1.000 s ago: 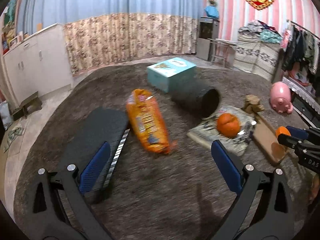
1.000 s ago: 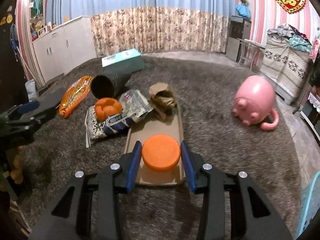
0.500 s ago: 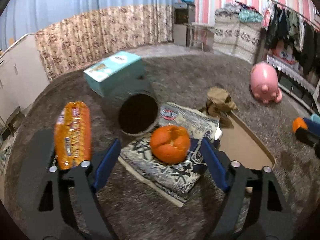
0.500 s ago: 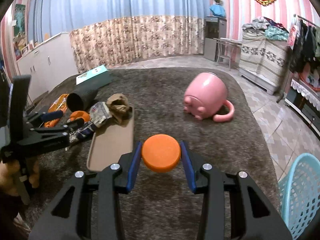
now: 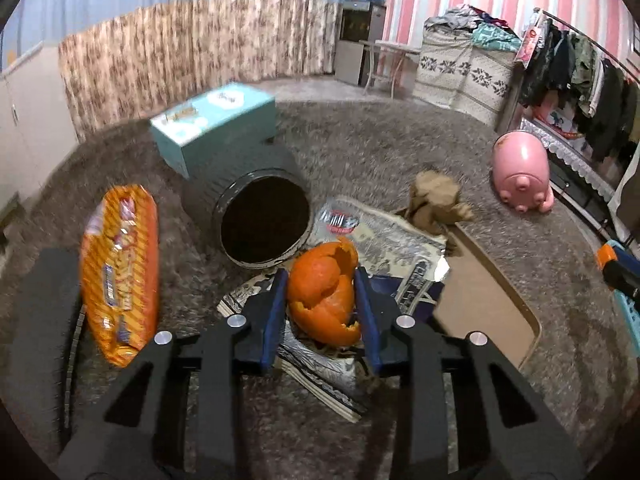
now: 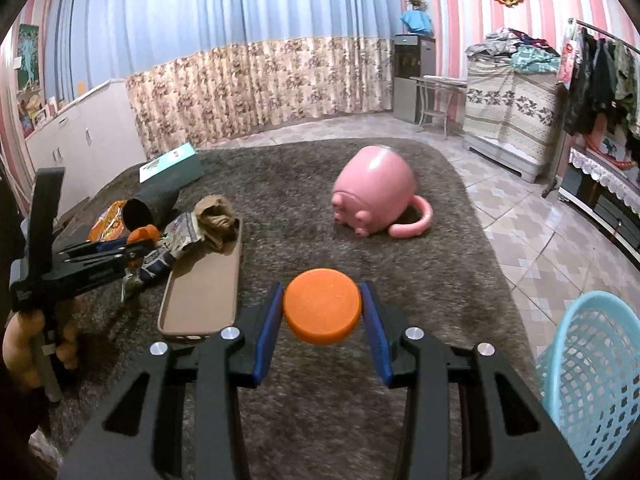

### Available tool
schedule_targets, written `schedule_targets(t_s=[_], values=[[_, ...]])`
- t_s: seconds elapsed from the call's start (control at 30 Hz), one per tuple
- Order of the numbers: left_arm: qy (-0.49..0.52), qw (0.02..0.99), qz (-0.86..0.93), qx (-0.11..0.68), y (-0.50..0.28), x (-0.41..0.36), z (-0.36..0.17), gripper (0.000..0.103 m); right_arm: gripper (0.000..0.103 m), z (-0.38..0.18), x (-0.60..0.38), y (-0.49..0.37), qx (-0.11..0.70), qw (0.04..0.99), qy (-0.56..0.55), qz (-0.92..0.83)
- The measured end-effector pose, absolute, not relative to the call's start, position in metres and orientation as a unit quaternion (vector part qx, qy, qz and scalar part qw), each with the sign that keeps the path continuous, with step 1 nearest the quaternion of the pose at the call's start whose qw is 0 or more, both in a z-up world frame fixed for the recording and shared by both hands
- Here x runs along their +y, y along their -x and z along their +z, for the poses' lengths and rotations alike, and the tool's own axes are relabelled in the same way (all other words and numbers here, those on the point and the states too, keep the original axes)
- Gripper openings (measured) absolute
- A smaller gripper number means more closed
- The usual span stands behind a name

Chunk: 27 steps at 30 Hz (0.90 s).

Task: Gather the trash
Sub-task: 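Grasp the orange peel with the left tool while the right tool holds the orange lid, then carry the orange peel and orange lid over the blue basket with both tools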

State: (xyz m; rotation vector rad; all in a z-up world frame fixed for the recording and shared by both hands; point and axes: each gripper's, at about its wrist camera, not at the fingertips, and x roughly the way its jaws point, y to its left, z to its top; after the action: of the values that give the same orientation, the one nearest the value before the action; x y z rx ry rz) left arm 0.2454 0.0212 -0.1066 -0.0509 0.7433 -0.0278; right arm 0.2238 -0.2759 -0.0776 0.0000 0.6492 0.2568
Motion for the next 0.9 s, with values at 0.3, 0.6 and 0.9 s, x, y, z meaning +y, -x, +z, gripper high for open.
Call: schedule_targets(t_s=[0.3,0.6,0.9], values=[[-0.01,0.95,-0.03,0.311,-0.229,-0.015,-0.061,0.032,0.04,-0.055,-0.318,-0.195,0.285,0.956,-0.003,0.067],[-0.011,0.957,-0.1,0.274,-0.22,-0.094,-0.027,0.032,0.04,-0.039,-0.403,-0.154,0.255,0.965,-0.039,-0.047],[-0.018,0.952,-0.163,0.258,-0.212,-0.172,-0.02,0.032,0.04,-0.042,-0.464,-0.132,0.253,0.955,-0.023,-0.151]])
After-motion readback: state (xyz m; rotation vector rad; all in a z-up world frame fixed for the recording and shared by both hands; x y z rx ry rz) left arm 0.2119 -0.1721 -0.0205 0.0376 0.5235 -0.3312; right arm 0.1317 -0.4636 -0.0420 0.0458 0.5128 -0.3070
